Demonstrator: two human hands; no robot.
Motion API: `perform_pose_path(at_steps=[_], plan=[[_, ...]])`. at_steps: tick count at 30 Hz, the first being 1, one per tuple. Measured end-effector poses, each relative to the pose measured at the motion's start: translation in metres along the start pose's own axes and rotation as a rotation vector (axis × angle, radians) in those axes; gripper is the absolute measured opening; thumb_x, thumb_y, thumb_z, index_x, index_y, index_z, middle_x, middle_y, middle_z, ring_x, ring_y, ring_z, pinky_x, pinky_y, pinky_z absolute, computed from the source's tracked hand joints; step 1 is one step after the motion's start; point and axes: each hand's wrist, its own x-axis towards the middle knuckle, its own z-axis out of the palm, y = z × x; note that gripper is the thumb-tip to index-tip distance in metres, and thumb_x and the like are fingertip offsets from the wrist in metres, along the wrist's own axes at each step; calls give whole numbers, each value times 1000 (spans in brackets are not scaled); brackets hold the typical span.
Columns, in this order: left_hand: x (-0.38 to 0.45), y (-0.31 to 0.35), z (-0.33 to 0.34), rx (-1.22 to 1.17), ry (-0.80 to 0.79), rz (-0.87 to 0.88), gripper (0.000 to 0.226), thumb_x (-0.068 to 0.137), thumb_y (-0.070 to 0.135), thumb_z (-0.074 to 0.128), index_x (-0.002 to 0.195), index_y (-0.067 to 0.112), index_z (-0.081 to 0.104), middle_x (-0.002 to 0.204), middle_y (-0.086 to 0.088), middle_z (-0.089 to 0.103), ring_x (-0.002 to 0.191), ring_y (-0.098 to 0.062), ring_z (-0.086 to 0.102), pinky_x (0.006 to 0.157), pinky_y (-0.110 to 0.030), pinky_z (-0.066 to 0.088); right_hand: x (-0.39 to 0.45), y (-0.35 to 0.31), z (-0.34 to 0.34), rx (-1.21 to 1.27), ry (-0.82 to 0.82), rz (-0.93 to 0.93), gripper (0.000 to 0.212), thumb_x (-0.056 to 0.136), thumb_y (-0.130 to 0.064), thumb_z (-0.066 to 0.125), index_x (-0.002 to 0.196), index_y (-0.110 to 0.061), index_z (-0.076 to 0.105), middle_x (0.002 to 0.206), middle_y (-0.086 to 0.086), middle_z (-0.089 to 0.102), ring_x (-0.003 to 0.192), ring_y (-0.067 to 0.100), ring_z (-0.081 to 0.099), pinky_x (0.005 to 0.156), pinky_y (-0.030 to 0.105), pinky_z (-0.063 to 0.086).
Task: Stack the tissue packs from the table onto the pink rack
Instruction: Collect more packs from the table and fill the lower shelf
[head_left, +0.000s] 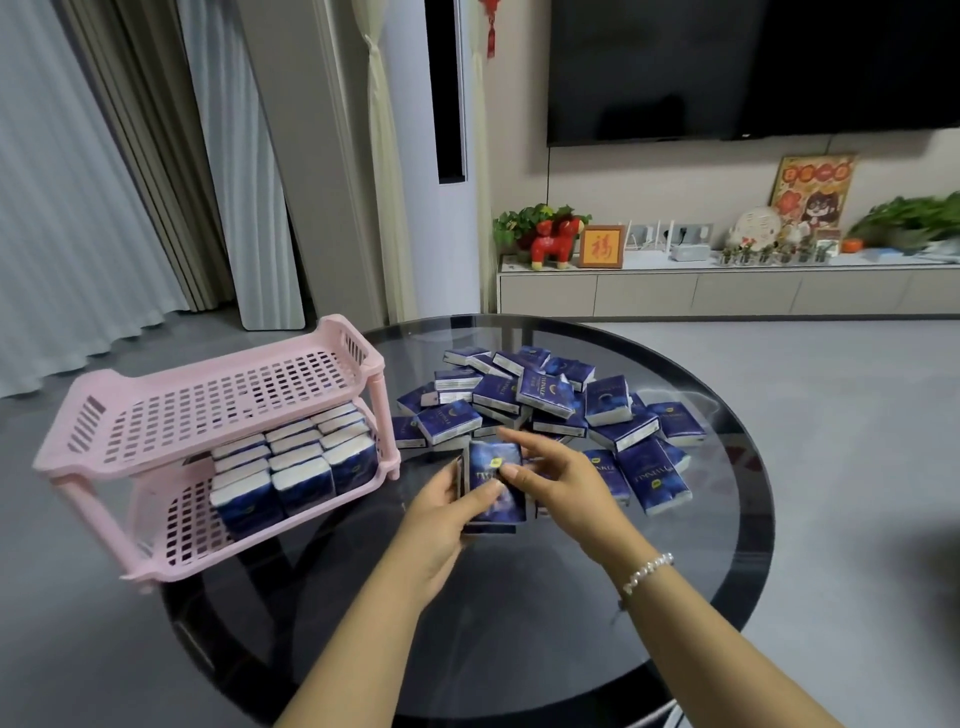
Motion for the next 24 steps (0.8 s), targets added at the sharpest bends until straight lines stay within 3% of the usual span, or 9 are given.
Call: perform_pose_path(at_steps=[2, 5, 8, 10, 14, 16, 19, 21, 24], plan=[[3, -2, 1, -8, 17, -33, 31, 90, 3, 55, 120, 10, 59, 108, -13, 71, 94, -24, 70, 82, -37, 56, 1, 8, -1, -13, 26, 29, 32, 90, -23, 60, 120, -34, 60, 106, 4, 63, 91, 19, 64, 80, 24, 54], [7, -4, -3, -10, 107, -57, 26, 93, 5, 52, 118, 8, 60, 104, -14, 71, 88, -25, 68, 89, -44, 52, 8, 20, -11, -238, 224, -2, 31, 93, -23, 55, 124, -28, 58, 102, 0, 61, 83, 10, 61, 75, 15, 49], [10, -4, -6, 35, 179, -63, 22, 96, 5, 46, 111, 10, 61, 92, -13, 70, 69, -19, 68, 64, -32, 58, 20, 29, -29, -504, 322, 48, 31, 93, -12, 52, 121, -19, 62, 114, 3, 61, 96, 13, 59, 86, 26, 51], [13, -4, -7, 54, 222, -77, 20, 96, 7, 45, 105, 12, 62, 85, -11, 68, 63, -17, 66, 52, -27, 53, 27, 31, -37, -616, 232, 111, 33, 92, -9, 50, 123, -16, 61, 123, 5, 59, 111, 21, 55, 94, 36, 48], [18, -6, -8, 106, 286, -129, 16, 95, 12, 46, 100, 16, 61, 82, -7, 67, 67, -19, 63, 62, -29, 47, 41, 20, -40, -1032, -193, 212, 47, 87, -31, 62, 131, -19, 51, 136, 4, 48, 125, 30, 36, 103, 41, 35], [20, -6, -8, 154, 300, -147, 16, 95, 14, 45, 99, 18, 60, 83, -6, 66, 70, -20, 62, 63, -29, 43, 46, 16, -39, -1088, -315, 249, 49, 84, -37, 64, 128, -19, 52, 133, 5, 48, 126, 31, 32, 103, 42, 30], [20, -5, -7, 169, 308, -157, 18, 95, 15, 43, 103, 18, 59, 85, -6, 66, 72, -20, 62, 66, -30, 44, 51, 15, -38, -1110, -364, 270, 54, 81, -41, 67, 127, -20, 49, 129, 5, 48, 125, 30, 31, 102, 40, 29], [19, -3, -6, 158, 294, -143, 27, 96, 13, 40, 115, 21, 57, 90, -5, 67, 74, -19, 63, 78, -34, 47, 51, 12, -37, -1084, -368, 284, 61, 77, -39, 71, 129, -23, 43, 132, 5, 46, 125, 29, 30, 101, 41, 30], [17, 1, -4, 123, 261, -98, 58, 96, 8, 36, 143, 40, 31, 120, -1, 61, 87, -17, 65, 89, -42, 50, 50, 12, -38, -997, -356, 208, 62, 71, -31, 78, 121, -21, 41, 131, 4, 44, 118, 26, 40, 97, 39, 39]])
